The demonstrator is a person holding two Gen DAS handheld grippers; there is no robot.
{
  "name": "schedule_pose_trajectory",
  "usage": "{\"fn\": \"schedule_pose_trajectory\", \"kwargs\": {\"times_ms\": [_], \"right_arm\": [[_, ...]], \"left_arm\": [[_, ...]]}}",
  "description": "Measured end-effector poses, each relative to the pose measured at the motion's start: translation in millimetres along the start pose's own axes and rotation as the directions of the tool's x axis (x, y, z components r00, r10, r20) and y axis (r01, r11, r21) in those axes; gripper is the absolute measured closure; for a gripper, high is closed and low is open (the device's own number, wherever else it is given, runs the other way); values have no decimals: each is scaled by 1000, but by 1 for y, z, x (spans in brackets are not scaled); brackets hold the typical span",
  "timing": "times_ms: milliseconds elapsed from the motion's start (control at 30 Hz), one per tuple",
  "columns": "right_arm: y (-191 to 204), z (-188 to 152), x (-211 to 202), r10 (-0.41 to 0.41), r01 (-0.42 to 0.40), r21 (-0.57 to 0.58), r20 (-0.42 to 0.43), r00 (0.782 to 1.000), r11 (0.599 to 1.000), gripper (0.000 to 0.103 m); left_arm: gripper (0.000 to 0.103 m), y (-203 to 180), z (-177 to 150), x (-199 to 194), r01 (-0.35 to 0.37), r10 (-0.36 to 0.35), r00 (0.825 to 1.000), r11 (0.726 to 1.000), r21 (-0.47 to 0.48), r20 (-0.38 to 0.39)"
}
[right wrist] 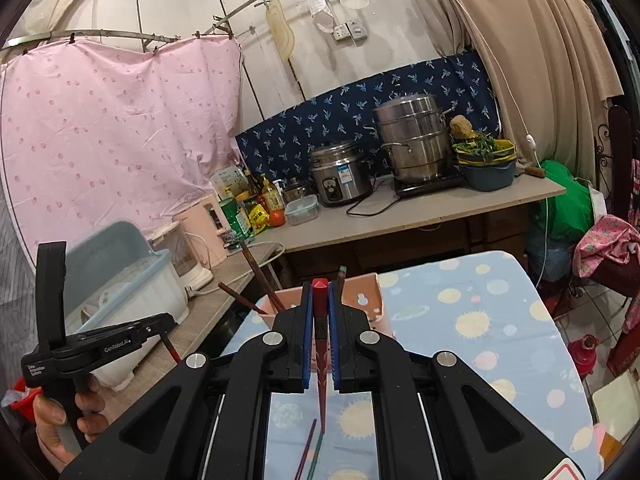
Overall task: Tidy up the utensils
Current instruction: 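Lift both red chopsticks and carry them over the pink basket, then lower the red chopsticks into the basket and open both tools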
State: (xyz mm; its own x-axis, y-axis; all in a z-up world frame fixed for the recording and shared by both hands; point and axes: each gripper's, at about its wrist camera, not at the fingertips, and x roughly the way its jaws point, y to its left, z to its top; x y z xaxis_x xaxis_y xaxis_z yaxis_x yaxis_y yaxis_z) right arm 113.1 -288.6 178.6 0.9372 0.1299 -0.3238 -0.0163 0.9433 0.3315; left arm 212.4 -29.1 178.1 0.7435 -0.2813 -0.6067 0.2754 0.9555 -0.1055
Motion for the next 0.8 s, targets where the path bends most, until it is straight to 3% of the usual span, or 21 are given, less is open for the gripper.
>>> {"fn": "schedule_pose_trajectory", "kwargs": {"times_ms": [267,467,800], "right_arm": [[10,60,18,31,-32,3,94,995,999,96],[14,94,43,27,-29,9,129,991,1000,96],[16,111,101,-16,16,-8,84,996,1000,96]], "left_arm": [[96,-9,50,-7,12,-12,996,1000,-3,85],[96,-14,88,-10,14,-10,982,1000,-20,189],[96,-28,132,7,-8,11,957,1000,-11,290]]}}
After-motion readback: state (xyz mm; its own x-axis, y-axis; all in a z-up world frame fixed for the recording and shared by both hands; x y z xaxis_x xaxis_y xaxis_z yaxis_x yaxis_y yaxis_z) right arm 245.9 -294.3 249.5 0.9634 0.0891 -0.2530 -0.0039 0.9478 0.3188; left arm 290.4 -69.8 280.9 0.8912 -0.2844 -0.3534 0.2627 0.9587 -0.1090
